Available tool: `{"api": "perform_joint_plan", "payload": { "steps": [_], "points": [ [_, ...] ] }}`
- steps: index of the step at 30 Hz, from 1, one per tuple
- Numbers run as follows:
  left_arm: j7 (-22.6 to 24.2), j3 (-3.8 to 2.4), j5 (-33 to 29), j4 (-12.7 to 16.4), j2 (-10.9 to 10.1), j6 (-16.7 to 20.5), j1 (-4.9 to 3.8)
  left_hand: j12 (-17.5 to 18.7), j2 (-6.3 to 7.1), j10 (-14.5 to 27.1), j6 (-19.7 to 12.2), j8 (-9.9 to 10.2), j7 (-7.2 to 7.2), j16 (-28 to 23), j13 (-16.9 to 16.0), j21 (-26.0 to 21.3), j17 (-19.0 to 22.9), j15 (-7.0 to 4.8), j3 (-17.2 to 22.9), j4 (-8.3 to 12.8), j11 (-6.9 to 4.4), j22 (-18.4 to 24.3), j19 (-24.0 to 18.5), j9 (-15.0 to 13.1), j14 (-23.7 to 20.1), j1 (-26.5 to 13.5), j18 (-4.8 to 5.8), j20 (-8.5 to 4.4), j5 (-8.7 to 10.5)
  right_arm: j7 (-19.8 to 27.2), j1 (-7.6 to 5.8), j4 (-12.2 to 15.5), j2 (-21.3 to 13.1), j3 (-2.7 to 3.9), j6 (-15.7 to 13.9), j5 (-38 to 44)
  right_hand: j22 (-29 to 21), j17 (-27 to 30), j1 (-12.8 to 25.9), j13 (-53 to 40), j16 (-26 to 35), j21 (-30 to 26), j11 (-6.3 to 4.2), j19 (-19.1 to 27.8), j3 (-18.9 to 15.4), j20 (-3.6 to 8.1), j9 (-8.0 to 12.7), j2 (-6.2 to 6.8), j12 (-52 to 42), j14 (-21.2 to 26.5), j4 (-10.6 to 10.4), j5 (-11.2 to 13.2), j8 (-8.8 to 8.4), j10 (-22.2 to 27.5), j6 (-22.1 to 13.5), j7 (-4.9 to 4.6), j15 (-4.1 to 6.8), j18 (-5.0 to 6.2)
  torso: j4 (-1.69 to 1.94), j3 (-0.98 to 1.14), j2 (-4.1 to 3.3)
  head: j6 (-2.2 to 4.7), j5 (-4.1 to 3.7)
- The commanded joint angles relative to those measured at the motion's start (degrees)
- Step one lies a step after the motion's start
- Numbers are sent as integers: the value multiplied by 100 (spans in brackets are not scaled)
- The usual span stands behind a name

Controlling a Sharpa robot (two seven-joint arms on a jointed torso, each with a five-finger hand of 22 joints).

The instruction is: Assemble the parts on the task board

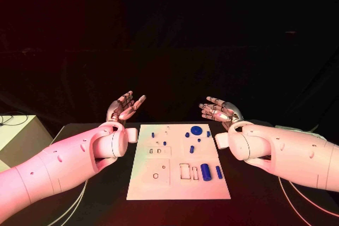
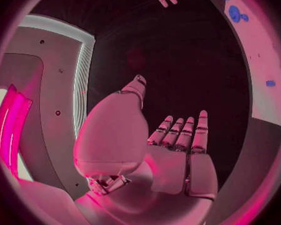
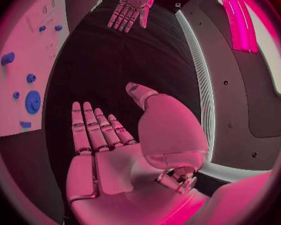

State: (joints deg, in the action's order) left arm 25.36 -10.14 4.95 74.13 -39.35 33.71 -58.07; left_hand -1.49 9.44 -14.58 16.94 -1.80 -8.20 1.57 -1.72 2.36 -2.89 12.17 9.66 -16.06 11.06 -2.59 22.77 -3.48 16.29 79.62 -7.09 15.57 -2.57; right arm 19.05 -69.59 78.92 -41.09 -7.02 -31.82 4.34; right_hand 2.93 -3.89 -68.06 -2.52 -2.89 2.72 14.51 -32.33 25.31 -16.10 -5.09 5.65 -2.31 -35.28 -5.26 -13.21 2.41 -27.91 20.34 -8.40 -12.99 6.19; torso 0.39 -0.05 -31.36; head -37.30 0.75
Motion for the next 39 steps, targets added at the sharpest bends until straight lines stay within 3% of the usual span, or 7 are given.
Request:
{"api": "perform_joint_plan", "payload": {
  "steps": [1,9,15,24,27,33,39],
  "points": [
    [-154,-32,343,-61,38,-580,9,-33,33,-80,96,-43,-541,43,-13,32,-15,26,34,-96,35,-14,107,-18,86,306,-68,61,-46,-595,-92,-130,47,-62,968,475,26,-22,-403,-27,-52,50,40,-164,123,-44,-46,43,-51,-281,86,-76,58,-318,286,-863,-28,114,1,0,0,0,1],
    [-140,-20,456,86,-123,-715,11,-60,-91,-290,313,-99,-572,103,-33,61,-50,51,95,-87,73,-28,151,-54,346,324,-95,97,-41,-237,-167,-384,-2,-113,750,2069,107,-142,-787,-99,-254,210,-106,-1238,193,-39,-249,116,-148,-1532,416,36,349,-1717,1523,-760,155,305,12,-27,-12,-155,-59],
    [-148,-15,718,253,-358,-929,9,-327,-383,-2251,1864,-526,-388,829,-162,722,-515,-102,410,-19,132,-290,2231,-343,2949,416,-283,96,-39,-224,-190,-554,-15,-109,1007,3887,137,-227,-1001,-114,-505,353,-346,-1773,367,47,-439,231,-291,-2242,541,230,679,-2883,2861,-560,398,441,61,-35,-76,-155,-81],
    [-286,-14,530,814,-723,-1616,10,-628,-350,-4224,3216,-960,-418,1523,-231,1404,-1136,-562,901,265,-144,-517,3457,-573,4423,724,-349,-315,-43,-829,-310,-569,-111,-85,933,5760,708,-849,-1264,-151,-1470,1533,-793,-3403,193,841,-497,367,-296,-4199,652,281,871,-4112,3624,-254,1089,429,208,-66,-241,-171,-245],
    [-304,-20,584,1107,-883,-1683,11,-491,-179,-4494,3339,-985,-359,1944,-210,1877,-1556,-727,1088,449,-235,-764,3840,-573,4853,780,-326,-541,-47,-1252,-374,-563,-120,-80,1032,6500,1454,-1621,-1253,-192,-2507,2651,-990,-3828,34,1182,-514,423,-164,-5000,671,181,816,-4510,3856,-90,1359,388,257,-93,-321,-127,-300],
    [-327,-77,672,1488,-1115,-1712,11,-219,80,-4788,3457,-942,-301,3258,-208,4015,-2824,-855,1479,759,-329,-2201,3596,-550,4537,636,-297,-734,-10,-1900,-475,-569,-63,-74,1178,7514,2446,-4042,-1074,-255,-5352,3798,-1018,-4129,427,1166,-588,703,-136,-5059,420,227,678,-4526,3897,-45,1403,359,345,-131,-465,-96,-401],
    [-346,-162,688,1776,-1269,-1733,14,-239,153,-4862,3470,-940,-303,3838,-220,4618,-3228,-870,1672,761,-330,-2613,3342,-569,4537,489,-335,-696,-37,-2363,-551,-694,64,-72,1291,8231,4361,-5753,-990,-242,-6951,5405,-983,-4680,600,1127,-681,909,-125,-5143,268,249,646,-4256,3854,-53,1346,102,449,-188,-577,-103,-504]
  ]
}}
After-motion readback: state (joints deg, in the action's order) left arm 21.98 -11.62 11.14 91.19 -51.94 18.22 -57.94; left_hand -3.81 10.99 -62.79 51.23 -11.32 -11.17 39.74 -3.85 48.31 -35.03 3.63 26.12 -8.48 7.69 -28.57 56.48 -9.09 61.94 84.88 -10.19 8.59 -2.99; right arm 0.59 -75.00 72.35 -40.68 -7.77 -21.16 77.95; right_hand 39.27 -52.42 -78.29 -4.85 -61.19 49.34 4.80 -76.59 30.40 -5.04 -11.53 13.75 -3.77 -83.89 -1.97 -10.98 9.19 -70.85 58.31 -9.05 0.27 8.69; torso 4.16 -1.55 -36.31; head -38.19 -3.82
